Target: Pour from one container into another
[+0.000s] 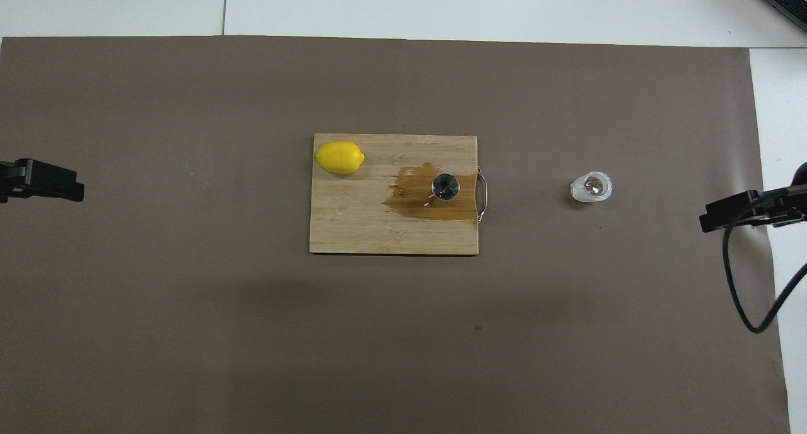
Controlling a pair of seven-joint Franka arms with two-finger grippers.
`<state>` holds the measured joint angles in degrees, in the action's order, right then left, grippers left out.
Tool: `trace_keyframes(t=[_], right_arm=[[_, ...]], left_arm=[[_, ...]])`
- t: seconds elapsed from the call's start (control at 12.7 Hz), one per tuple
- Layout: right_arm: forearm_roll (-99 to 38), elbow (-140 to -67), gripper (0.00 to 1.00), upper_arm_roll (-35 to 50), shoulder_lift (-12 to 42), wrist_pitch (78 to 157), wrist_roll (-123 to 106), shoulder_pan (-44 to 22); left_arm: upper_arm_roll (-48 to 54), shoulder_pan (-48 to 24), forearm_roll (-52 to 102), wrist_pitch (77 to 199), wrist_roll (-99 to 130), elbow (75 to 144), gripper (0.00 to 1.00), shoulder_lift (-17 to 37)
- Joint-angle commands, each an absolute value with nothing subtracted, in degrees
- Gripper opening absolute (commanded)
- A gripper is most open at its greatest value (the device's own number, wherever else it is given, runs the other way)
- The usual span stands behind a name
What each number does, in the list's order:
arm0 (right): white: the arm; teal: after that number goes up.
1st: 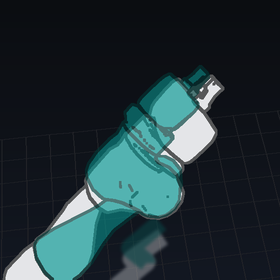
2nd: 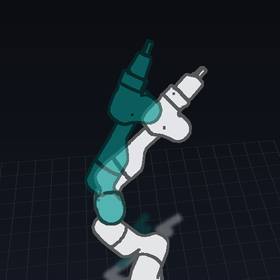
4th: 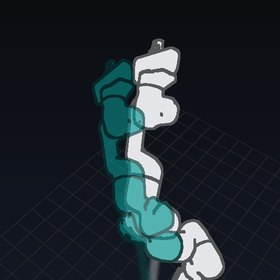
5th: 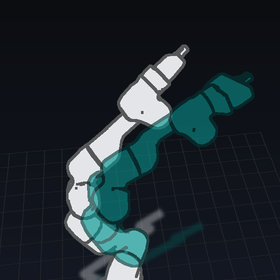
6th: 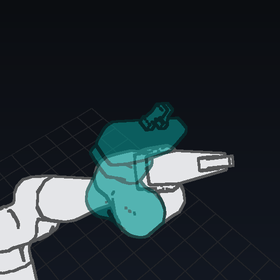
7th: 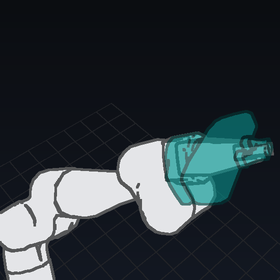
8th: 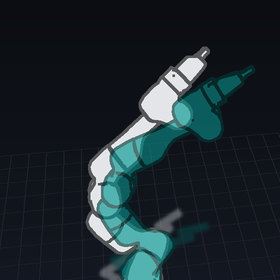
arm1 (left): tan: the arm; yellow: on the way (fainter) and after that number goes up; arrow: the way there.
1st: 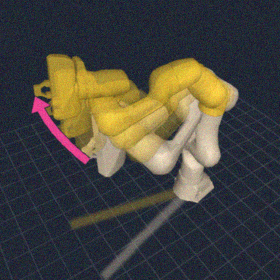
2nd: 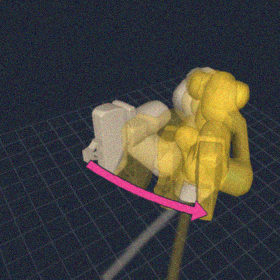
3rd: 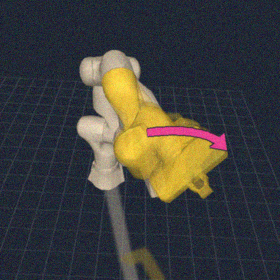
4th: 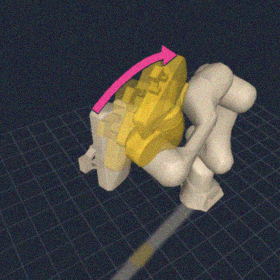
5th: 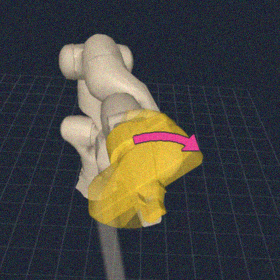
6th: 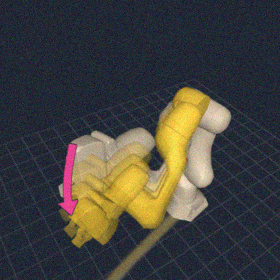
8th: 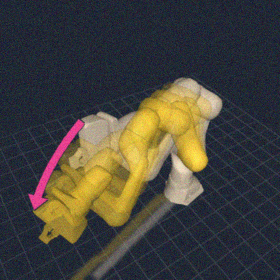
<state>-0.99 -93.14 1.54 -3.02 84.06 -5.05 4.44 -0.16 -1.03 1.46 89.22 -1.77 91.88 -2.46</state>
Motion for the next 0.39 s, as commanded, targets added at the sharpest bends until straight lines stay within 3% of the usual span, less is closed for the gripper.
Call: trace_keyframes(t=[0.0,0.16,0.32], right_arm=[[-0.96,-92.29,1.0,0.81,-2.55,84.73,-4.75,4.32],[-0.71,-91.33,1.0,-5.26,-2.46,84.81,-4.57,-2.35],[-0.53,-90.79,1.0,-5.19,-2.2,84.81,-4.31,-2.29]], left_arm=[[-0.18,-0.88,1.49,88.68,-1.23,92.64,1.0,-3.34],[-0.18,-0.88,1.49,88.68,-1.23,92.64,1.0,-3.25],[-0.18,-0.88,1.49,88.68,-1.32,92.64,1.0,-3.25]])
